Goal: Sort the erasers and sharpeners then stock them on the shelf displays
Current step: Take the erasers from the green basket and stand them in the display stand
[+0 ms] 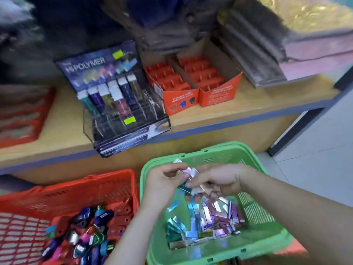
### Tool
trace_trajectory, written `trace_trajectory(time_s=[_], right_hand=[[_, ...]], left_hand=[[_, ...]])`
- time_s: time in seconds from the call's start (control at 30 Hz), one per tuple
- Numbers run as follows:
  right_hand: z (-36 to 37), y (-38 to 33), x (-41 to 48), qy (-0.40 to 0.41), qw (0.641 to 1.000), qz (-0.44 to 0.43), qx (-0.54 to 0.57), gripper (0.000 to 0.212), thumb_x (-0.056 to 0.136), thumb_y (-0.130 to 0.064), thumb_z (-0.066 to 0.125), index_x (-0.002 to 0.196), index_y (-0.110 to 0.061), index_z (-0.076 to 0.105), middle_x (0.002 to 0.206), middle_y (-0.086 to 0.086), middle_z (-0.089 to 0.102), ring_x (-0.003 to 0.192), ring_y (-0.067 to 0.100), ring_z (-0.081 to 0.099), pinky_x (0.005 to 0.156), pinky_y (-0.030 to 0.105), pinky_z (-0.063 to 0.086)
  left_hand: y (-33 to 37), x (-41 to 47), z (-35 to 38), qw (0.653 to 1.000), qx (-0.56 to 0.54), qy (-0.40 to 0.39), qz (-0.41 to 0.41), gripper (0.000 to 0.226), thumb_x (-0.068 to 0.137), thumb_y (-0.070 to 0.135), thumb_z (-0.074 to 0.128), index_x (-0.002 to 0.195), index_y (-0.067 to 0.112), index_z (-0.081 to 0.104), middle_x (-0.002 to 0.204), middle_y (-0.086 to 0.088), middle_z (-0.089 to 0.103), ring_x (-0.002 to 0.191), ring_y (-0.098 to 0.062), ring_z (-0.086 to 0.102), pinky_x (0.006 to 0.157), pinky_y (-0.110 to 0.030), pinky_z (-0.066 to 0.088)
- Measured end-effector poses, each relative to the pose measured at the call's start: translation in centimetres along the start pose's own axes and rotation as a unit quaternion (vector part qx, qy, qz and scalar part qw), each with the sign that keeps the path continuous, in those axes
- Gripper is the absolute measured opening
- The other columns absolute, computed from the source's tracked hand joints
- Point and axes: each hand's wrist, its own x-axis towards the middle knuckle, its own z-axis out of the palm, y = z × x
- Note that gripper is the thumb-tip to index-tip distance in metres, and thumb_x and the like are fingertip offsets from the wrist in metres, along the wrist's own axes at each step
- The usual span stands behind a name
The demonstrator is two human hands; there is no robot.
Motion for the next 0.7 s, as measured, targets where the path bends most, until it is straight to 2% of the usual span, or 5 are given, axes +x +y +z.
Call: trace_trajectory(time_s=[0.33,0.43,0.5,0.6,0.7], right_hand=[[4.2,-5.7,-6.3,0.025,0.990,-0.137,-0.019,0.013,0.092,-0.018,0.064,0.080,-0.018,0.060,0.072,0.000,0.063,0.061,0.007,0.061,0.045,0.014,0.039],[4.7,-6.9,-7.4,-0.007,0.986,-0.144,0.084,0.007,0.088,-0.015,0.067,0.085,-0.014,0.061,0.077,0.005,0.064,0.064,0.011,0.060,0.064,0.025,0.053],[5.4,-7.7,-7.6,0.018,0.971,-0.164,0.171,0.009,0.084,-0.013,0.068,0.089,-0.010,0.061,0.080,0.009,0.066,0.064,0.015,0.064,0.071,0.037,0.057],[6.6,-9.2,-7.1,0.062,0.953,-0.182,0.234,0.004,0.090,-0.006,0.059,0.090,-0.004,0.063,0.081,0.012,0.069,0.061,0.020,0.064,0.050,0.027,0.052],[7.6,-10.5,-6.5,0.060,0.953,-0.211,0.207,0.006,0.090,-0.006,0.058,0.096,-0.005,0.060,0.073,0.006,0.061,0.052,0.013,0.049,0.037,0.015,0.027]], left_hand=[[8.8,-3.8,-2.0,0.978,-0.092,0.131,0.133,0.015,0.081,0.008,0.072,0.081,0.023,0.076,0.082,0.005,0.075,0.076,-0.006,0.067,0.076,-0.023,0.053],[11.3,-3.8,-4.6,0.958,-0.113,0.196,0.174,0.019,0.080,0.005,0.073,0.079,0.024,0.073,0.071,0.004,0.070,0.067,-0.008,0.062,0.068,-0.025,0.052],[12.6,-4.0,-6.1,0.960,-0.096,0.190,0.184,0.030,0.080,0.001,0.072,0.094,0.027,0.067,0.064,0.000,0.063,0.058,-0.012,0.059,0.062,-0.026,0.052],[13.4,-4.4,-7.0,0.969,-0.077,0.165,0.170,0.043,0.081,-0.002,0.070,0.115,0.023,0.060,0.066,-0.010,0.061,0.057,-0.014,0.061,0.061,-0.025,0.055],[13.7,-4.6,-7.0,0.973,-0.072,0.149,0.158,0.035,0.082,0.000,0.070,0.113,0.016,0.065,0.071,-0.014,0.068,0.060,-0.017,0.064,0.066,-0.026,0.057]])
